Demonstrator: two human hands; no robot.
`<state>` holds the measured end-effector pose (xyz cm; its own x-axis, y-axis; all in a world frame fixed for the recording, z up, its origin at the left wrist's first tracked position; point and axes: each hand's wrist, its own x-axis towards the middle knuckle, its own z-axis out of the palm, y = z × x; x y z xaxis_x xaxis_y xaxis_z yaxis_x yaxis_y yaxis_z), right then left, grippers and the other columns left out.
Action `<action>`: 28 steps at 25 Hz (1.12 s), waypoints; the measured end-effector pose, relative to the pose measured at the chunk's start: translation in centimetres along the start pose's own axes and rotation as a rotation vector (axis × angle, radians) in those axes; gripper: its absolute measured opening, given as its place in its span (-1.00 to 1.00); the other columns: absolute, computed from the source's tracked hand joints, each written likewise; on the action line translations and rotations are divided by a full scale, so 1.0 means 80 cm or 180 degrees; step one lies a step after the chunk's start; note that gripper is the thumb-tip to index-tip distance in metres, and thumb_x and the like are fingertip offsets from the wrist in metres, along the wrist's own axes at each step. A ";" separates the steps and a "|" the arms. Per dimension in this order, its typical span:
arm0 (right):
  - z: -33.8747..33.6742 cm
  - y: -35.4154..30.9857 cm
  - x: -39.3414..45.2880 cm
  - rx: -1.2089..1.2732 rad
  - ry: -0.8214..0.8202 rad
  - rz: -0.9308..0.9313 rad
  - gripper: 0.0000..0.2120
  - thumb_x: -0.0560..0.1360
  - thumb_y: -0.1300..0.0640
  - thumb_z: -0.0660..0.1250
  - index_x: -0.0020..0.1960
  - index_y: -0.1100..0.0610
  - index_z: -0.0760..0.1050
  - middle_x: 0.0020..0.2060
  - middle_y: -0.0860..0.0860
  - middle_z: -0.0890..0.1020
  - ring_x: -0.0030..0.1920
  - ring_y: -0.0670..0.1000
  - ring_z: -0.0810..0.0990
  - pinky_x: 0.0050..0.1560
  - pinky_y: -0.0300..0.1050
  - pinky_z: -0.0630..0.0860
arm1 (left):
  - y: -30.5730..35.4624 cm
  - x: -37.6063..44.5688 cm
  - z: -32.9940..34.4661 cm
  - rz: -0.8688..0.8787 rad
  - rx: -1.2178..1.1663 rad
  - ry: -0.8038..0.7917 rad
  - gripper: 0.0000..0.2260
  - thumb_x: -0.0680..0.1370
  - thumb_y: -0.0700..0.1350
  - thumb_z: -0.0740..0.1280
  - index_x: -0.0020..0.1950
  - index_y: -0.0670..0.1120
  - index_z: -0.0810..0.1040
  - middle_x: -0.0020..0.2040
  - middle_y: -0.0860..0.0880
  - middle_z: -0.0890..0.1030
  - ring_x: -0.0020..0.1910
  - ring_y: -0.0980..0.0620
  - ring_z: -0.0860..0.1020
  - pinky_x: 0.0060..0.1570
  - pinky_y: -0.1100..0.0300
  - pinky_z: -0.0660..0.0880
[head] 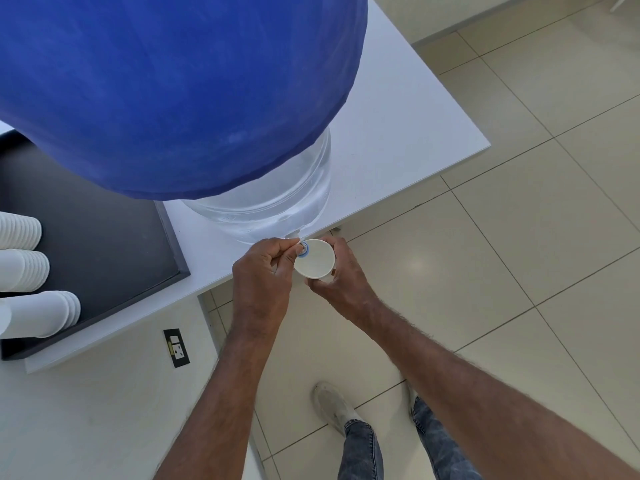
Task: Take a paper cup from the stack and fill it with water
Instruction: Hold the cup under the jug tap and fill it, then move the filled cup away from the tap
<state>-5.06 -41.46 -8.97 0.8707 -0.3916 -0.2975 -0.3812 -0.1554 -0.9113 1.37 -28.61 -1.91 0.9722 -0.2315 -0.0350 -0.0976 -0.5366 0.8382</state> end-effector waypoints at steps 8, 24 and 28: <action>-0.004 -0.001 0.001 0.0008 -0.0057 -0.0024 -0.43 0.44 0.22 0.57 0.36 0.00 0.43 0.24 -0.01 0.58 0.24 0.05 0.58 0.26 0.06 0.62 | -0.004 -0.013 -0.010 0.1352 0.1380 -0.0421 -0.84 0.52 -0.23 0.51 0.10 -0.16 0.73 0.15 -0.12 0.70 0.13 -0.10 0.67 0.13 0.02 0.65; -0.112 0.010 -0.021 -0.0019 0.0171 0.0147 -0.43 0.44 0.22 0.57 0.34 -0.07 0.43 0.24 -0.06 0.57 0.29 0.04 0.57 0.34 0.15 0.57 | 0.053 -0.030 0.050 0.1400 0.1388 -0.0319 -0.81 0.61 -0.14 0.38 0.21 -0.10 0.64 0.26 -0.06 0.62 0.29 -0.05 0.50 0.30 -0.04 0.55; -0.190 -0.010 -0.003 -0.0096 0.0280 0.0025 -0.42 0.45 0.19 0.59 0.32 -0.14 0.40 0.24 -0.09 0.58 0.29 0.03 0.57 0.32 0.06 0.59 | 0.089 -0.004 0.098 0.1119 0.1085 -0.0347 -0.78 0.62 -0.12 0.33 0.26 -0.04 0.61 0.29 0.03 0.60 0.31 0.03 0.49 0.28 0.05 0.54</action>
<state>-9.73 -55.04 -3.84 0.8375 -0.4709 -0.2772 -0.3983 -0.1788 -0.8997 -1.34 -38.73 -0.17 0.8419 -0.5195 0.1458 -0.4970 -0.6413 0.5846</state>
